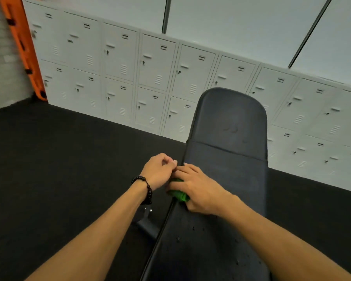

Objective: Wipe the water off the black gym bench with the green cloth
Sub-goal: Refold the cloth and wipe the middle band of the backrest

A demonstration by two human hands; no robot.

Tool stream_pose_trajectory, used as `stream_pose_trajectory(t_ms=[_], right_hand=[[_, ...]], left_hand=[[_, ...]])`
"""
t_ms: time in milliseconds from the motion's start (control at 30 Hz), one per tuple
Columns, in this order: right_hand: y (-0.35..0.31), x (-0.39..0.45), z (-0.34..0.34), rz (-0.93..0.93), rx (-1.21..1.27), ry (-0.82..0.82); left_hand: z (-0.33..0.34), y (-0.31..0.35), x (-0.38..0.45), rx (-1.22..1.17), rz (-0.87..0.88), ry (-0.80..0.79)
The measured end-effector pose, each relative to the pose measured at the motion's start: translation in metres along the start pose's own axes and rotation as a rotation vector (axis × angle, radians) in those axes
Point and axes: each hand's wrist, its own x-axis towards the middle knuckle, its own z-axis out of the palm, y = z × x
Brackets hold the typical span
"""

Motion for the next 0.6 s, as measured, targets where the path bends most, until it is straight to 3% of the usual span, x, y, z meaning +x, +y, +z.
stream_pose_trajectory(t_ms=[100,267,400,467,533,600], right_hand=[[0.029,0.017,-0.015,0.043,-0.053,0.071],[0.027,0.036,-0.015,0.431,0.050,0.320],[0.009,0.007,0.006,0.127,0.008,0.132],[0.028,-0.011,0.006,0.067,-0.068,0.167],[0.046,-0.020,0.002,0.241,-0.038,0.344],[0.053,-0.022,-0.013,0.503,0.166,0.558]], left_hand=[[-0.003,0.013,-0.004,-0.044,0.066,0.040],[-0.005,0.038,-0.003,-0.021,0.133,0.139],[-0.005,0.032,0.002,0.030,0.126,0.144],[-0.004,0.028,0.008,0.015,0.131,0.090],[-0.001,0.030,0.009,0.004,0.152,0.048],[0.003,0.044,0.005,0.018,0.202,0.001]])
